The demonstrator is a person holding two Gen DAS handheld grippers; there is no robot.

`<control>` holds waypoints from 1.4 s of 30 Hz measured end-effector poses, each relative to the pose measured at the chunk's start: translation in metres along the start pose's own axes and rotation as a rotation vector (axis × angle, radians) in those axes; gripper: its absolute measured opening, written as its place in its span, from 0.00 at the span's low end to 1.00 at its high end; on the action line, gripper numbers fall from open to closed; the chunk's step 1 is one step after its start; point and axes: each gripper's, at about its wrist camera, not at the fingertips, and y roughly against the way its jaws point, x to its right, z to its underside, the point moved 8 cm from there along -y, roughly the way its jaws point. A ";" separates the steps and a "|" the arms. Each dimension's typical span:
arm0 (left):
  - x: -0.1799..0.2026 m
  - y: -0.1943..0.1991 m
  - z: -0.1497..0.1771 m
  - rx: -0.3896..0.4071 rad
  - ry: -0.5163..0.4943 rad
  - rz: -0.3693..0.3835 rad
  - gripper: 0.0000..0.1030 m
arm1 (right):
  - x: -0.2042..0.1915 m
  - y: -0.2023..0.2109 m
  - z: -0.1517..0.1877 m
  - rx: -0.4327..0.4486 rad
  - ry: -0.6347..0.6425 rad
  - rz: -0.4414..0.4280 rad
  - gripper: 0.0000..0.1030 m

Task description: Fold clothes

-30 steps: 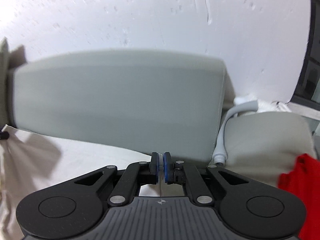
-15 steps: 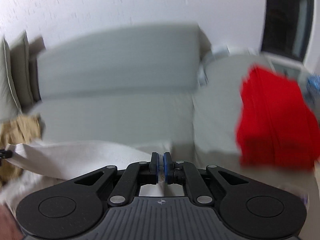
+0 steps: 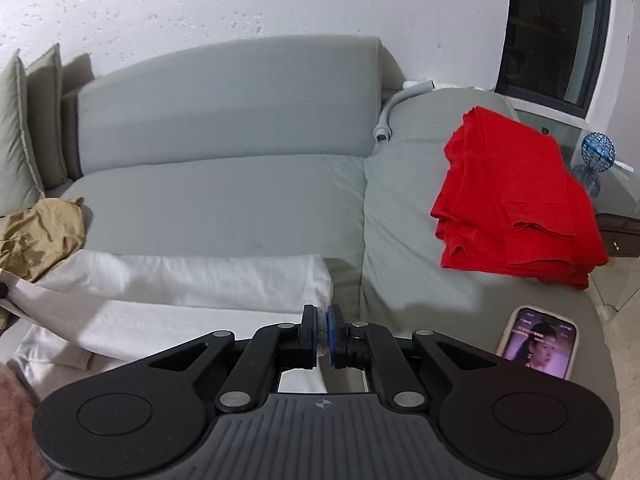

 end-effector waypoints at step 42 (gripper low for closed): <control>0.117 -0.012 0.053 -0.251 -0.327 0.316 0.44 | -0.082 -0.042 0.089 -0.580 0.094 -0.216 0.35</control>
